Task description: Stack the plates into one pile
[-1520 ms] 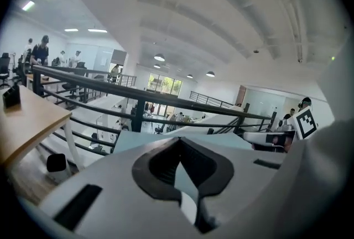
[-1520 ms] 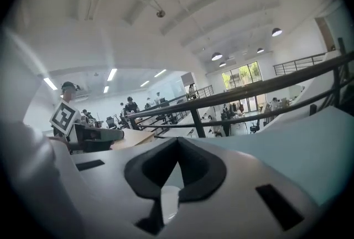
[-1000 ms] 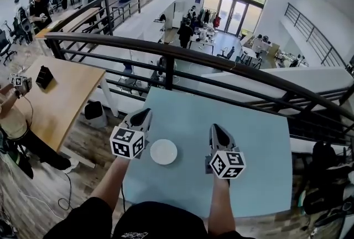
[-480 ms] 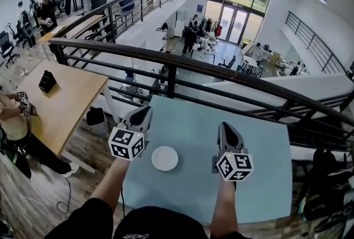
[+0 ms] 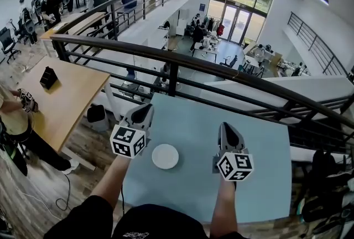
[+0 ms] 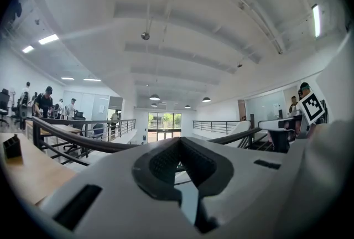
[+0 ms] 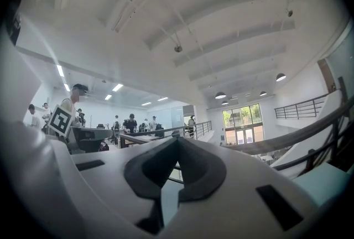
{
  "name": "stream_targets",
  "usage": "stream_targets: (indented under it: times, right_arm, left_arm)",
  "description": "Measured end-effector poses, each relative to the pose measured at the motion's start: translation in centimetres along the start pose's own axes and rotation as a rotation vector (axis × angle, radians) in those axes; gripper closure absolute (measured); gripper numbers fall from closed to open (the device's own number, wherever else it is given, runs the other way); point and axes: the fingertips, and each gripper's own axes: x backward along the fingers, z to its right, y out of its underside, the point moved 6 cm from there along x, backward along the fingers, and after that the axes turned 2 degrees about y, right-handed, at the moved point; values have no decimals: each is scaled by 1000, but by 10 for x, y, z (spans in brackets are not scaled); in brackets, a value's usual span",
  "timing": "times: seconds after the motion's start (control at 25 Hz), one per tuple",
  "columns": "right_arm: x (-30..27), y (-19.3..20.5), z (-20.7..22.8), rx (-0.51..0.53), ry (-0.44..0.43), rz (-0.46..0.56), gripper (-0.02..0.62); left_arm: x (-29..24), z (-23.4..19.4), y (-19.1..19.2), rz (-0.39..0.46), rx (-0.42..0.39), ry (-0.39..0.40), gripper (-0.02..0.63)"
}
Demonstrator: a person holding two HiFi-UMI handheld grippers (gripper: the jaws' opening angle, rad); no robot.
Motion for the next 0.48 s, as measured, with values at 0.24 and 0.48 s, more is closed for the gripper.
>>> stream_targets:
  times: [0.24,0.48]
  right_arm:
    - [-2,3,-9,7,-7,-4,589]
    - [3,0,-10,15,-7,-13,589]
  left_arm:
    - [3,-4,0,1,-13,4,597]
    - [7,4,-4,-3,-22,9,597]
